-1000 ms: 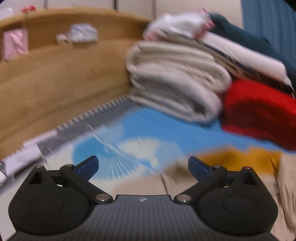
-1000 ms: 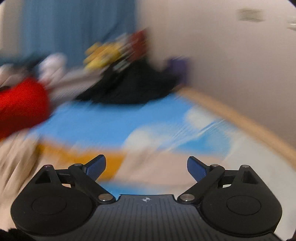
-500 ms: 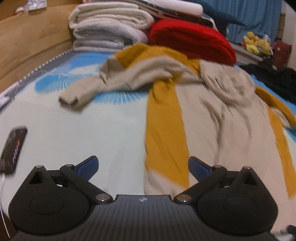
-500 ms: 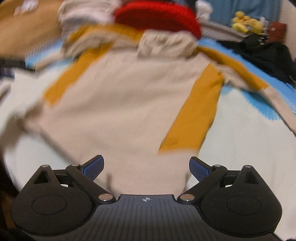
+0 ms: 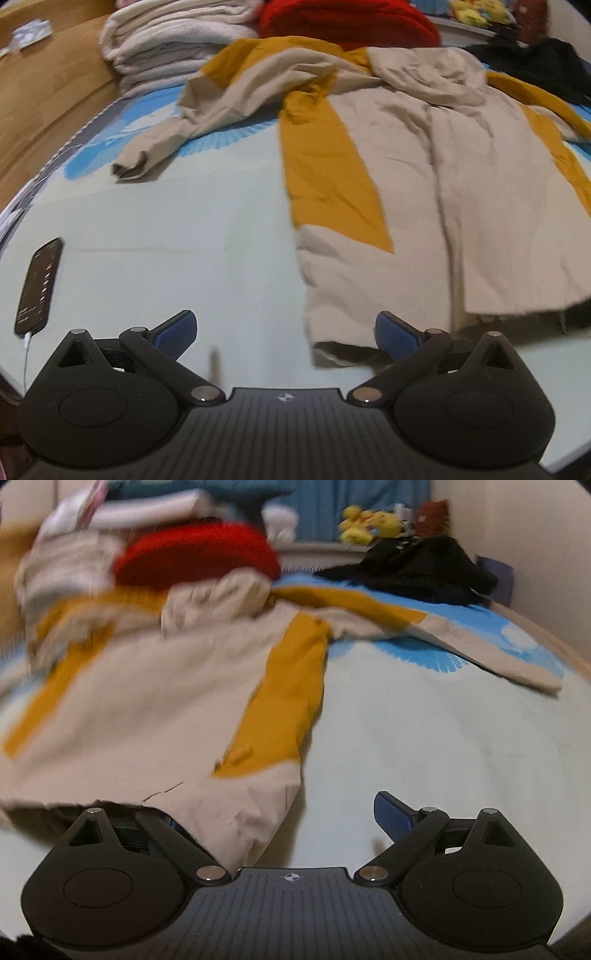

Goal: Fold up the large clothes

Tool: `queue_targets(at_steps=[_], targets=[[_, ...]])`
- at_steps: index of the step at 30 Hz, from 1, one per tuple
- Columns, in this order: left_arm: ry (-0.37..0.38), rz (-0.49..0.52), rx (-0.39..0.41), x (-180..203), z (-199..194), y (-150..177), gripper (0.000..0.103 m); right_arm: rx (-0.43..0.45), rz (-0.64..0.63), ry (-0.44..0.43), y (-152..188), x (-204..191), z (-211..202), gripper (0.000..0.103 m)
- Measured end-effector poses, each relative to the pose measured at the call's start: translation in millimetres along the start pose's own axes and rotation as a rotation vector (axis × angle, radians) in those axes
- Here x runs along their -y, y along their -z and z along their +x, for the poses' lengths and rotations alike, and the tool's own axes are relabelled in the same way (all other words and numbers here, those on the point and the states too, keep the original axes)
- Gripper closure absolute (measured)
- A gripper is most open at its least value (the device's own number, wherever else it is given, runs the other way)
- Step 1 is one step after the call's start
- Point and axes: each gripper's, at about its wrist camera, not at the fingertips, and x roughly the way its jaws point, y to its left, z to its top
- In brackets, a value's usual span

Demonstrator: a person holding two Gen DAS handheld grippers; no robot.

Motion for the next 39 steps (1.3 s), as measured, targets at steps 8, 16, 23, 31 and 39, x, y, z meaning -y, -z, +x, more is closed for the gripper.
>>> queue_targets(at_steps=[8, 16, 23, 31, 39], targets=[[0.194, 0.116, 0.008, 24, -5, 9, 0.0, 0.008, 0.286, -0.102, -14, 33, 16, 0.008], [0.249, 0.259, -0.008, 54, 0, 17, 0.0, -0.004, 0.349, -0.108, -9, 39, 23, 0.03], [0.321, 0.301, 0.031, 64, -7, 18, 0.0, -0.005, 0.361, -0.102, -9, 41, 24, 0.024], [0.265, 0.348, 0.04, 74, -4, 22, 0.0, -0.003, 0.376, -0.107, -8, 42, 22, 0.023], [0.056, 0.062, 0.018, 31, 20, -6, 0.0, -0.003, 0.377, -0.109, -8, 42, 22, 0.022]])
